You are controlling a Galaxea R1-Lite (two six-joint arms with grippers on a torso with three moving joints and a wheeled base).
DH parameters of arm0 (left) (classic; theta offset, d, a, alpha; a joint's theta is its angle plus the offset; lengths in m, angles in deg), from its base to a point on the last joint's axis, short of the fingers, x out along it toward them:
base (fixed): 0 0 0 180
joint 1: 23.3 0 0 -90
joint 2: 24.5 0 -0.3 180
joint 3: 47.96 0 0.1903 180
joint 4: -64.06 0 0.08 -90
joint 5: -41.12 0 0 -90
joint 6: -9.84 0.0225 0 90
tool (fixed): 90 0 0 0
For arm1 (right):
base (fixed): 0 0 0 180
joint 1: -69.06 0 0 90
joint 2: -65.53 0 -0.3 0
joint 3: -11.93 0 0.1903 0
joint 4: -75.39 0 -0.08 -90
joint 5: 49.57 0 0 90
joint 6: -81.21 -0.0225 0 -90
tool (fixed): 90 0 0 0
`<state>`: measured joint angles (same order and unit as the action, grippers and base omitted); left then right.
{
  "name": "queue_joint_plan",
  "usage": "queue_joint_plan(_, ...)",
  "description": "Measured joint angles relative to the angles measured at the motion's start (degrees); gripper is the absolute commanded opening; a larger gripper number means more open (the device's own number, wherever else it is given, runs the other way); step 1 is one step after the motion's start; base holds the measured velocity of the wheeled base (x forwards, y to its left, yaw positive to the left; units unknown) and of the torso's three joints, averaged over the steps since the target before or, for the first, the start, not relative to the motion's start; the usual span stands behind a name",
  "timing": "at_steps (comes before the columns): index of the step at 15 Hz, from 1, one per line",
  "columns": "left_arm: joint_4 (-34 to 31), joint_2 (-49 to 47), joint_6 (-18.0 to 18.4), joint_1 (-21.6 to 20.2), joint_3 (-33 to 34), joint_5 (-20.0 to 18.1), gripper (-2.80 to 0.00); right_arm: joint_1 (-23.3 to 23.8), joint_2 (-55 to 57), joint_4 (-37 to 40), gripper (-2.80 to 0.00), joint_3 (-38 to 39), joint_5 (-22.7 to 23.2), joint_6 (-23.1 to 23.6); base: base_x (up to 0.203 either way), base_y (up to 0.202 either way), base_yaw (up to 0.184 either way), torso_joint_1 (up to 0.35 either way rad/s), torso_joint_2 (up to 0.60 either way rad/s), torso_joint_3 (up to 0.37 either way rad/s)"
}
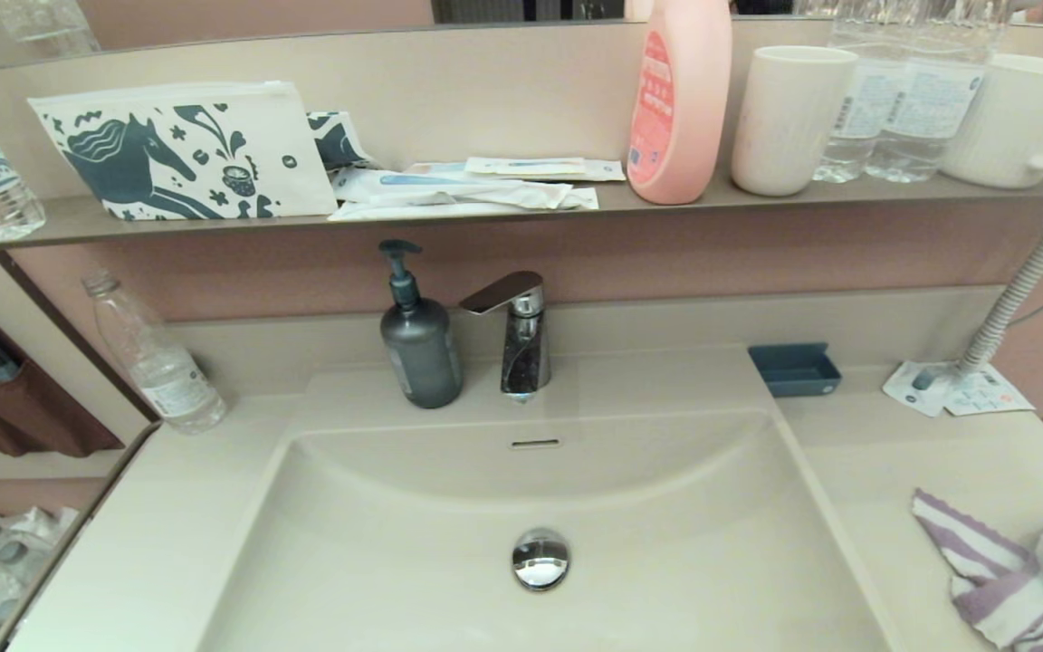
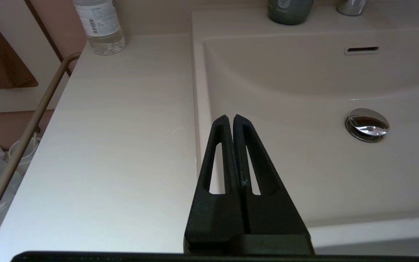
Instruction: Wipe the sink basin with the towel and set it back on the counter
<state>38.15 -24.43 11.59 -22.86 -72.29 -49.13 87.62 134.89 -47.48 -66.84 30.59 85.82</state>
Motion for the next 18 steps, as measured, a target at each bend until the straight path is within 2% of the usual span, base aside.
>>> queue_joint_plan(2, 0.0, 0.0, 0.0, 0.0, 0.0, -0.02, -2.8, -4.26, -5.7, 2.96, -2.8, 1.31, 3.82, -2.83, 0.0, 0.0, 0.0, 0.0, 0.0, 0.0)
queue_joint_plan(4, 0.0, 0.0, 0.0, 0.0, 0.0, -0.01, -2.8, -7.26, -12.5, 4.27, -2.8, 3.42, 4.95, -5.63, 0.0, 0.0, 0.0, 0.0, 0.0, 0.0)
queue_joint_plan(9, 0.02, 0.0, 0.0, 0.0, 0.0, -0.02, -2.8, -10.68, -37.88, 11.58, -2.8, 6.82, 4.73, -7.68, 0.0, 0.0, 0.0, 0.0, 0.0, 0.0)
queue_joint_plan(12, 0.0, 0.0, -0.02, 0.0, 0.0, 0.0, -2.8, -17.28, -50.36, 19.27, -2.8, 7.91, 2.3, -8.05, 0.0, 0.0, 0.0, 0.0, 0.0, 0.0)
queue_joint_plan(13, 0.01, 0.0, 0.0, 0.0, 0.0, 0.0, -2.8, -18.19, -53.85, 20.06, -2.8, 8.85, 1.69, -8.08, 0.0, 0.0, 0.0, 0.0, 0.0, 0.0)
queue_joint_plan(15, 0.0, 0.0, 0.0, 0.02, 0.0, 0.0, -2.8, -18.71, -59.69, 17.97, -2.8, 12.34, 1.41, -7.99, 0.0, 0.0, 0.0, 0.0, 0.0, 0.0)
queue_joint_plan(18, 0.0, 0.0, -0.02, 0.0, 0.0, 0.0, -2.8, -18.83, -65.5, 9.45, -2.8, 21.67, 1.45, -7.94, 0.0, 0.0, 0.0, 0.0, 0.0, 0.0)
